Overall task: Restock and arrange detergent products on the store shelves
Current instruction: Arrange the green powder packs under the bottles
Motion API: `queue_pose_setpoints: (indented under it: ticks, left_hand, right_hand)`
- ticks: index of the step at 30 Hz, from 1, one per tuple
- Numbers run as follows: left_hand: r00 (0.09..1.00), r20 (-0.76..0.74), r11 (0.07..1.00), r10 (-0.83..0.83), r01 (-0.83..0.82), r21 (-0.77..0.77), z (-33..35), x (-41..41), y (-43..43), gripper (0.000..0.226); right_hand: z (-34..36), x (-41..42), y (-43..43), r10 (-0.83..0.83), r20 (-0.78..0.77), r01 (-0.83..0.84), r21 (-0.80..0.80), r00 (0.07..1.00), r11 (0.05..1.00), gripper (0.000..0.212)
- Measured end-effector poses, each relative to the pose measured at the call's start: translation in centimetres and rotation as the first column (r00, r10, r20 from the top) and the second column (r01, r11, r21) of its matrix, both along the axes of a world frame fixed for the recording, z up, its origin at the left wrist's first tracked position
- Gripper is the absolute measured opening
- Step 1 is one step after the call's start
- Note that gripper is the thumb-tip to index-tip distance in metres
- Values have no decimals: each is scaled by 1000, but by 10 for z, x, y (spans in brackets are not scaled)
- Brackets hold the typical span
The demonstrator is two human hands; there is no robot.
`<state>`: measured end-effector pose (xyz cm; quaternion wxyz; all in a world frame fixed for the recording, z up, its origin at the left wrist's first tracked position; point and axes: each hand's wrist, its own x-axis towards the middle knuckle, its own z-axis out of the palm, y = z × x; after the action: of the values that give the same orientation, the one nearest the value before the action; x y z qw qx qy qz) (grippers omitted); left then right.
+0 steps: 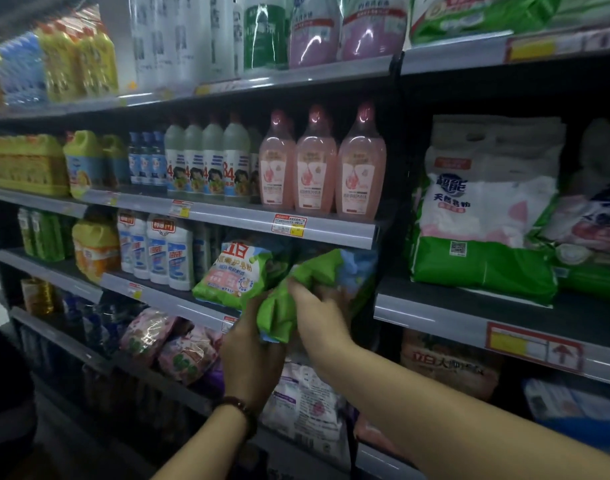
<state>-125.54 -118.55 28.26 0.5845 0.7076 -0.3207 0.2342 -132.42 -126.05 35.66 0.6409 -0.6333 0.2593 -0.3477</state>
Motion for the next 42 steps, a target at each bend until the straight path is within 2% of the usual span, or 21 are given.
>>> queue_pose_setpoints:
  ticks: [3,6,8,10,12,15,18,20,22,24,26,28,29,31,33,34,36,38,39,40,42]
  left_hand:
    - [973,-230,995,1,-25,-98,-6,-5,18,32]
    - [875,-478,974,-78,-35,-223,-14,-4,28,22]
    - [779,-600,931,-181,-61,-361,-13,-10,35,24]
    - [651,-700,878,-295,-104,-467,-8,-17,40,21]
    - [561,-738,850,-374,-112,-516,-8,-17,42,23]
    - [433,-724,790,-536,-46,-612,-18,-6,36,40]
    - [258,-679,714,-687,67,-697,-30,5,22,52]
    - [131,-620,633,-774,130,-763,-35,15,10,54]
    - [53,-580,580,-813,177,-795,-33,25,-3,52]
    - [101,-616,623,-781,193,-758,-33,40,-16,39]
    - [268,-703,752,-659,231,-617,-30,55,-27,20]
    - [454,-769,893,-450,197,-406,-23,64,-39,20]
    - [517,-767,924,-380,164,-347,-19,68,-46,27]
    - [568,-725,919,-390,196,-342,-9,72,-59,35]
    - [569,-706,906,-423,265,-330,-8,78,-73,62]
    - [598,-705,923,-381,292,-251,-7,79,-78,79]
    - [732,-653,954,-194,296,48,-15,79,-84,101]
    - [889,-458,920,17,165,355,-22,72,-85,101]
    - [946,-321,900,55,92,425,-28,70,-86,97]
    - [977,-209,877,40,66,475,-34,69,-86,92]
    - [992,-127,807,-7,80,585,-44,69,-85,90]
  right_hand:
    - [-5,-12,7,168,13,-167,-47,986,985,25]
    - [-23,-24,8,6,-173,-46,-226,985,973,25]
    - [-35,-34,6,-135,-351,22,-307,927,952,33]
    - [-42,-45,0,-84,-391,65,-62,916,996,55]
    - [-47,-53,-6,166,-320,-90,238,933,967,54]
    - [-64,-50,-23,381,-244,-291,335,892,896,53]
    - [-69,-31,-33,300,-96,-257,313,949,914,35]
    - [-67,-15,-43,187,-38,-170,277,982,946,29]
    - [-60,-1,-54,86,6,-85,256,996,963,29]
    - [-50,13,-66,-6,18,2,245,1000,970,27]
    - [-41,29,-78,-110,-10,110,148,994,983,24]
    - [-38,46,-89,-217,-29,218,31,976,975,24]
    - [-37,53,-94,-269,-29,268,-12,963,963,24]
    - [-34,64,-107,-330,-11,328,-65,944,942,26]
    - [-30,72,-121,-322,-17,318,-113,947,941,26]
    - [-30,75,-128,-306,-27,300,-132,952,945,25]
    - [-37,78,-137,-262,-32,253,-162,965,954,25]
    - [-52,80,-141,-238,-45,226,-190,970,955,28]
    - [-59,80,-140,-236,-58,220,-197,970,955,29]
    - [-65,80,-141,-239,-69,220,-205,969,954,29]
    - [-69,80,-142,-258,-105,229,-233,960,945,29]
